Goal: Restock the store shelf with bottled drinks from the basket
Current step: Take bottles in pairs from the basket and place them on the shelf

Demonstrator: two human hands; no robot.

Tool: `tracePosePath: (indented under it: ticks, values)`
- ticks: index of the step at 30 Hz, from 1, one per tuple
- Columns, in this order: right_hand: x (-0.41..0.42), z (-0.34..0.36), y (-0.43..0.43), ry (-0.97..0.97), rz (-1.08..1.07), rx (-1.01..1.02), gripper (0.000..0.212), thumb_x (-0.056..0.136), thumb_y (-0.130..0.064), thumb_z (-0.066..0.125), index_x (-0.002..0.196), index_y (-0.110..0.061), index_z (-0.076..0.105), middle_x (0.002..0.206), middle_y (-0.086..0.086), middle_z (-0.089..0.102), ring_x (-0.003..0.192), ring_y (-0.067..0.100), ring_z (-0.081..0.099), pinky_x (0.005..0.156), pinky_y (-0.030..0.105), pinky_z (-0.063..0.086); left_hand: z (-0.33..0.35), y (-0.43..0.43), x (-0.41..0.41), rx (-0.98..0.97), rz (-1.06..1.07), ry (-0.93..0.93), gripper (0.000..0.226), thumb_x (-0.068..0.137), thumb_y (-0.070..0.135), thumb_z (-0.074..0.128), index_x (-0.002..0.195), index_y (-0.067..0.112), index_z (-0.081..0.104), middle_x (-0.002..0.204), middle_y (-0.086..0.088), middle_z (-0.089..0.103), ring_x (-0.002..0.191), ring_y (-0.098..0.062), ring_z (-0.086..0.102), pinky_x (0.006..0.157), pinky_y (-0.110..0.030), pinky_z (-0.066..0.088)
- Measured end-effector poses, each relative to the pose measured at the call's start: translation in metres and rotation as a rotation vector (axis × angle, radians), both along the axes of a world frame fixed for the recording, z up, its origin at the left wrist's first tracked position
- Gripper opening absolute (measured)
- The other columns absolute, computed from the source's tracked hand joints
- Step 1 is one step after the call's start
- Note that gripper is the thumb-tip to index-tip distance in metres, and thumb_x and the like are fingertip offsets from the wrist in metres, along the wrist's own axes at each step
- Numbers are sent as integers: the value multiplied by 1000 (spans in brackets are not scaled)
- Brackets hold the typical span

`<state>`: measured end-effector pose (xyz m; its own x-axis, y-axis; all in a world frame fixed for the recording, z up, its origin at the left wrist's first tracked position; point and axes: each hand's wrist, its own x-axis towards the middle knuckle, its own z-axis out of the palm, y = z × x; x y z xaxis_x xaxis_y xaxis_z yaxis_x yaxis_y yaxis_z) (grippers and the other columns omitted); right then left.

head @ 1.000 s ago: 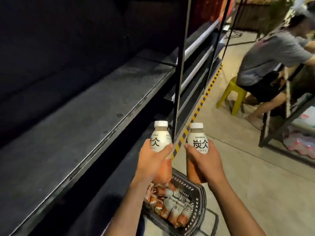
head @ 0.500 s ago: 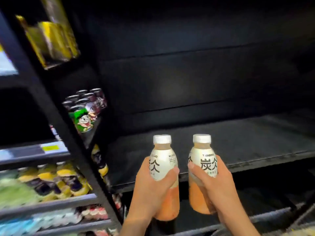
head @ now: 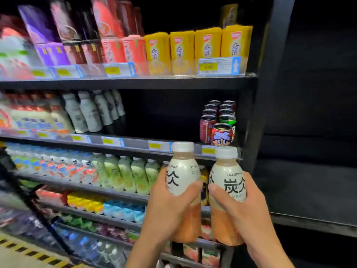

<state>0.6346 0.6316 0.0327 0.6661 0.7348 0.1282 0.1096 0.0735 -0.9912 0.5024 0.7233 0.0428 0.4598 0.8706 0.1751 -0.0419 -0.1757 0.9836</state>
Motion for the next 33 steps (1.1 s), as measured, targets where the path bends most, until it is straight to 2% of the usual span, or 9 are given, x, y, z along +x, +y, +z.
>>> tracePosePath:
  ticks: [5,12,16,22,25,27,29,30,33]
  values:
    - [-33,18,60,-29,-44,-8,33,72,-37,83,98,-34,65,88,-11,73,78,6,70,72,37,58,17,64,-23,-48,-18,-83,49,65,44,77,104,18,65,89,-5,73,81,-24,71,71,-41,57]
    - [-30,53,150,-41,-87,12,39,68,-50,81,99,-32,66,89,-9,74,83,11,71,76,42,60,45,151,-12,-115,-79,-48,41,74,43,76,105,18,68,96,-11,75,88,-30,73,79,-49,58]
    - [-19,62,199,-11,-92,3,47,63,-53,81,102,-30,67,91,-6,75,82,14,73,76,47,61,56,193,-2,-114,-94,-41,27,81,38,75,98,17,73,92,-10,77,87,-29,74,78,-47,59]
    - [0,70,258,55,-110,-35,64,54,-57,82,105,-24,65,95,0,75,82,20,74,72,48,62,66,249,19,-127,-137,15,41,75,48,77,100,16,75,90,-8,78,84,-26,75,83,-47,60]
    - [12,72,278,101,-119,-80,49,65,-45,84,96,-15,60,90,2,74,78,19,74,69,40,63,64,277,35,-173,-96,73,55,66,53,75,102,13,68,85,-7,77,77,-23,75,74,-42,61]
    - [18,72,292,148,-124,-72,41,66,-37,85,96,-13,68,85,3,76,73,18,74,63,33,60,60,296,49,-183,-98,38,34,77,43,67,89,12,69,72,-3,73,68,-21,70,62,-31,55]
    - [29,71,313,142,-165,-4,60,55,-38,89,105,-12,70,92,7,76,77,23,74,65,36,60,58,315,67,-245,-119,-64,18,87,30,65,85,13,69,68,-2,70,62,-19,66,56,-26,50]
    - [35,72,324,102,-206,6,72,47,-44,90,108,-12,69,95,8,76,80,26,74,69,41,62,60,324,75,-273,-115,-111,20,85,30,68,93,12,69,72,-3,71,60,-18,67,54,-25,51]
    - [59,74,348,-19,-260,-66,88,33,-59,83,108,-16,68,95,4,75,81,25,73,71,45,62,60,352,97,-236,-83,-49,78,57,49,76,124,11,59,95,-10,74,71,-21,73,61,-32,58]
